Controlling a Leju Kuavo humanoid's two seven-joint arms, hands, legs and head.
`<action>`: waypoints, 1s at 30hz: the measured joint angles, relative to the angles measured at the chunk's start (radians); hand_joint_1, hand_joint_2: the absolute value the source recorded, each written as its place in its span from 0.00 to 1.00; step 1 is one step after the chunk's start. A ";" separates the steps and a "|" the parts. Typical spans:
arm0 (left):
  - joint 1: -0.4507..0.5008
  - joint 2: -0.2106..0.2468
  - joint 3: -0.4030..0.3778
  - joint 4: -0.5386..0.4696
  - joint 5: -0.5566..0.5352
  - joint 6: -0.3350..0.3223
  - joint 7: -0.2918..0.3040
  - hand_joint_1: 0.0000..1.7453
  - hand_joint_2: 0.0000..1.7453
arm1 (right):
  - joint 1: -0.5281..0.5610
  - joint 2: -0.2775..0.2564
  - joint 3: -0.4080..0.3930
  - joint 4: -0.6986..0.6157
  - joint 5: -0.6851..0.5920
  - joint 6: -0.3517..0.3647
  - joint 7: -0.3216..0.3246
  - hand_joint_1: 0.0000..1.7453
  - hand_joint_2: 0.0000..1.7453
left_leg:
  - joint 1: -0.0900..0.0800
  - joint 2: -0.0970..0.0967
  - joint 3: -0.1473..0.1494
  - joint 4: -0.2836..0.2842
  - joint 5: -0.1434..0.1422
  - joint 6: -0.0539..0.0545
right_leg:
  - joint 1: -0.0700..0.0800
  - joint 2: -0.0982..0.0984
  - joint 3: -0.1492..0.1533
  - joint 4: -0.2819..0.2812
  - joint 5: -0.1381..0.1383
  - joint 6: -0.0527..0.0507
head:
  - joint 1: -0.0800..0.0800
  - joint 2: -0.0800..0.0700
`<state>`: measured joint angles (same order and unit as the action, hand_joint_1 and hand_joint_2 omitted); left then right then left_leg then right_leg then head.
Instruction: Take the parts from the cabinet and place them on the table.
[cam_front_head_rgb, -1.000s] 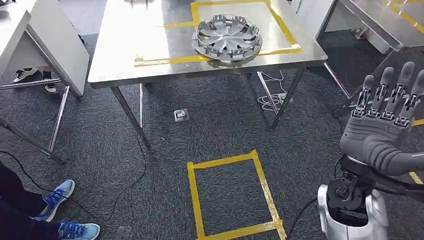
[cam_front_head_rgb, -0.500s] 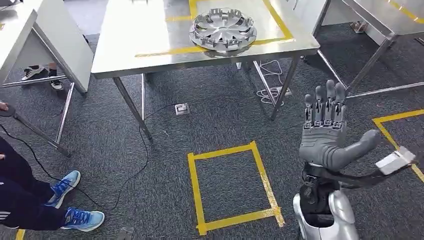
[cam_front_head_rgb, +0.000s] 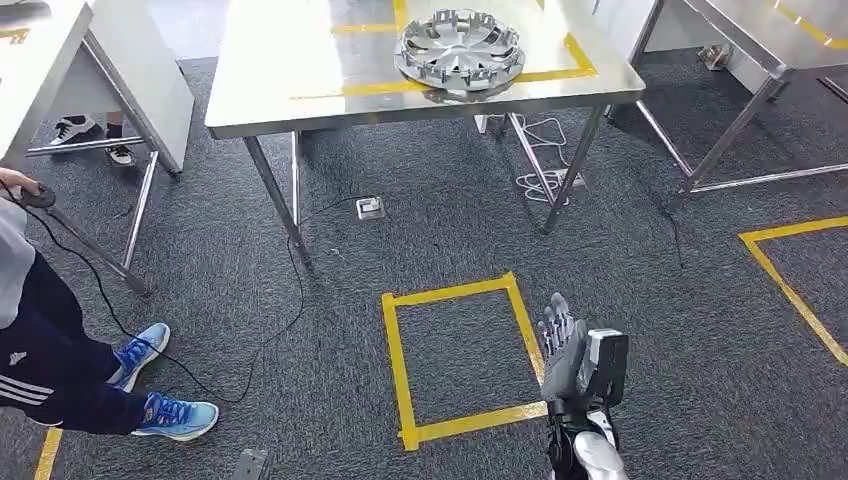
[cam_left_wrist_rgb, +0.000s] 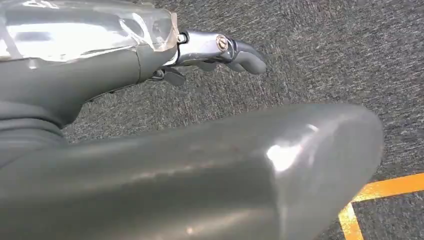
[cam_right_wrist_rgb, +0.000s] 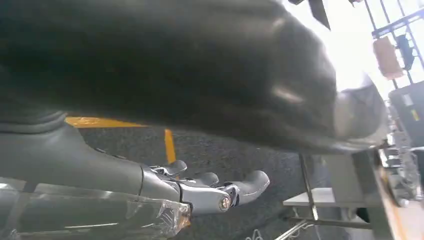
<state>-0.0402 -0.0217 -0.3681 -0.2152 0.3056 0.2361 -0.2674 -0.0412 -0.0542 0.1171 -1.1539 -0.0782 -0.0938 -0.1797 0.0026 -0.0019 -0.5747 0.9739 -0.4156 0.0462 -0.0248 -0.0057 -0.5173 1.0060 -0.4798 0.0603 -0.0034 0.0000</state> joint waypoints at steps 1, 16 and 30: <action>0.000 0.000 0.000 0.000 0.000 -0.001 0.000 0.00 0.00 | -0.005 -0.001 0.002 0.011 0.000 0.000 0.000 0.00 0.00 | -0.006 0.001 -0.009 0.006 0.002 -0.005 | 0.006 0.001 0.032 -0.043 -0.015 -0.016 | 0.000 0.000; -0.023 0.011 -0.007 -0.009 0.009 -0.011 0.176 0.00 1.00 | -0.027 -0.015 0.096 0.697 0.182 0.118 0.417 0.00 1.00 | 0.006 -0.006 0.082 0.011 -0.080 -0.033 | 0.015 -0.003 -0.030 -0.030 0.037 -0.061 | -0.002 0.000; -0.025 0.024 -0.035 -0.011 0.004 -0.055 0.187 0.00 1.00 | -0.013 -0.036 0.200 0.903 0.243 0.209 0.468 0.00 1.00 | -0.004 0.002 0.060 0.010 -0.065 -0.028 | 0.016 0.001 -0.053 -0.024 0.054 -0.044 | -0.002 0.000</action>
<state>-0.0654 0.0027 -0.4032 -0.2262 0.3094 0.1816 -0.0801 -0.0546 -0.0904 0.3166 -0.2506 0.1644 0.1152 0.2880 -0.0013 0.0003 -0.5149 0.9840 -0.4808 0.0178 -0.0092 -0.0047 -0.5704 0.9816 -0.4258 0.0161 -0.0053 0.0000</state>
